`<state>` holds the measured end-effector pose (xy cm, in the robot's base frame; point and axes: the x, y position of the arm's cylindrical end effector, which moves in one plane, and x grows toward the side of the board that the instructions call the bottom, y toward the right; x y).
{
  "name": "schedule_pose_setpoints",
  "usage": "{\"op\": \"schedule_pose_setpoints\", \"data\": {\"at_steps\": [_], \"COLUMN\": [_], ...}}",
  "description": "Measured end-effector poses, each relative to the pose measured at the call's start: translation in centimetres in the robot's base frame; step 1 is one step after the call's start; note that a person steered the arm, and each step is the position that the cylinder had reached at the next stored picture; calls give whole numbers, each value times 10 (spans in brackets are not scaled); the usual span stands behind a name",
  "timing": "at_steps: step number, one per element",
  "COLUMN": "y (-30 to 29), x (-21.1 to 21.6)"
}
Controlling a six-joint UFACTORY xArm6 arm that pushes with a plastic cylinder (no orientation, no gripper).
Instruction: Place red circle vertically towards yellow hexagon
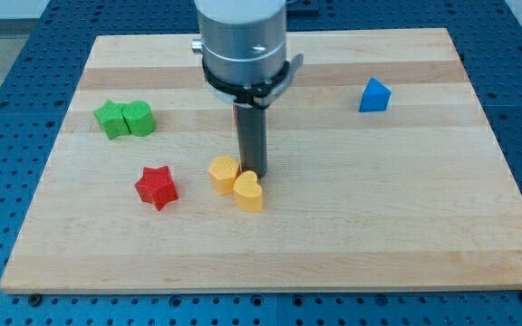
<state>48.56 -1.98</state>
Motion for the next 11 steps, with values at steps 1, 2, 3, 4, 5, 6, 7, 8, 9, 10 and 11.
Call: {"op": "schedule_pose_setpoints", "data": {"at_steps": [1,2,3,4,5,6,7,8,9,10,11], "y": [21,33,41,40,33,23,12,15,19,13,-3], "x": [-17,-54,-98,-128,-132,-116,-94,-117,-146,-139,-114]}}
